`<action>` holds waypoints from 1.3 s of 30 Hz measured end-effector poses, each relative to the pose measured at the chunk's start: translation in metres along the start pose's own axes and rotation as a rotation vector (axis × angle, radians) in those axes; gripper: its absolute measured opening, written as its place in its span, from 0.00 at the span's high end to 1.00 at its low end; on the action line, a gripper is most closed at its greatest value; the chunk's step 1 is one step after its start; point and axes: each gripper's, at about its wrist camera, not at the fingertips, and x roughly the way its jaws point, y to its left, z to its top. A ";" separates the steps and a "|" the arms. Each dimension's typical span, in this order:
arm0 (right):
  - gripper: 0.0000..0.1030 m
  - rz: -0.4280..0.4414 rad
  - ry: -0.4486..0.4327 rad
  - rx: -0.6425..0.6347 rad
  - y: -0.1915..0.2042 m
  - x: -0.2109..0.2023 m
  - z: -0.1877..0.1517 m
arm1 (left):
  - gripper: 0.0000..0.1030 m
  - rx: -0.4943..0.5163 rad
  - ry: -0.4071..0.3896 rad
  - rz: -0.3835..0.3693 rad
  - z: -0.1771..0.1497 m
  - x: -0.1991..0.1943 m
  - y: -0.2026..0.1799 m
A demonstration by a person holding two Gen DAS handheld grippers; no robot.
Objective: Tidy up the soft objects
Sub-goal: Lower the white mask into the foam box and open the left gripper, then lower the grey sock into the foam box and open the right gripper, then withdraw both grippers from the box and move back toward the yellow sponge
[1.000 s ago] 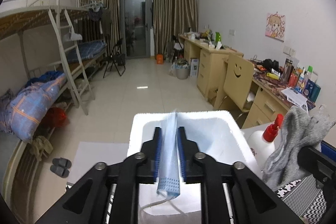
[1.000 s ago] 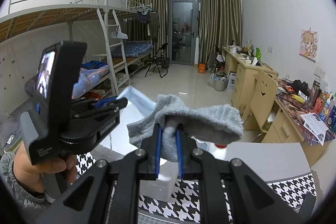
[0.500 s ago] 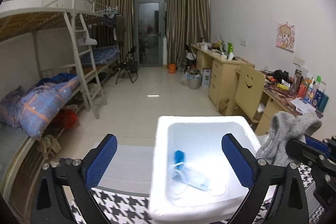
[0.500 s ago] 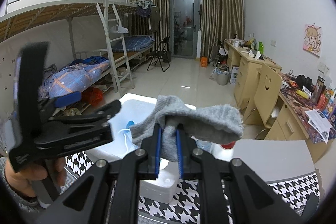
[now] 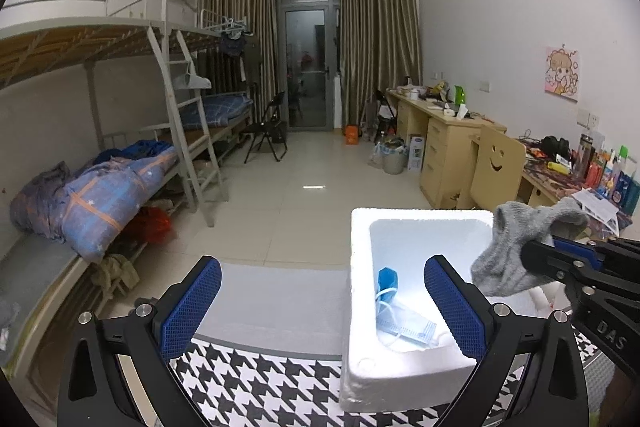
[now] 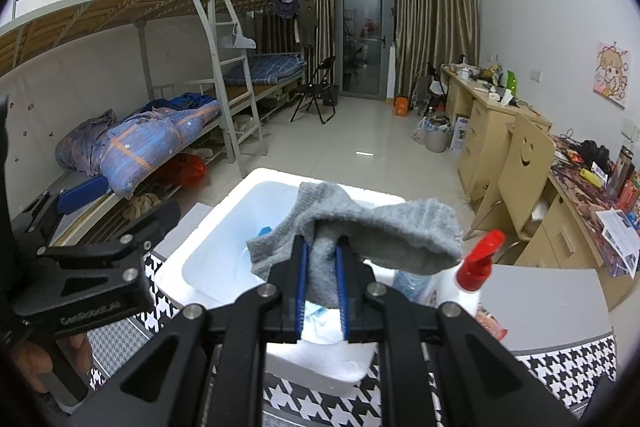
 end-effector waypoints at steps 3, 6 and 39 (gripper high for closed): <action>0.84 0.012 0.018 0.007 0.002 0.007 0.000 | 0.01 -0.002 0.003 0.012 -0.003 -0.001 0.003; 0.82 0.022 0.046 0.011 0.001 0.016 0.000 | 0.01 -0.009 0.008 0.013 -0.006 0.000 0.006; 0.15 0.027 -0.089 -0.002 0.007 -0.072 -0.012 | 0.01 0.037 -0.066 -0.019 -0.014 -0.070 -0.010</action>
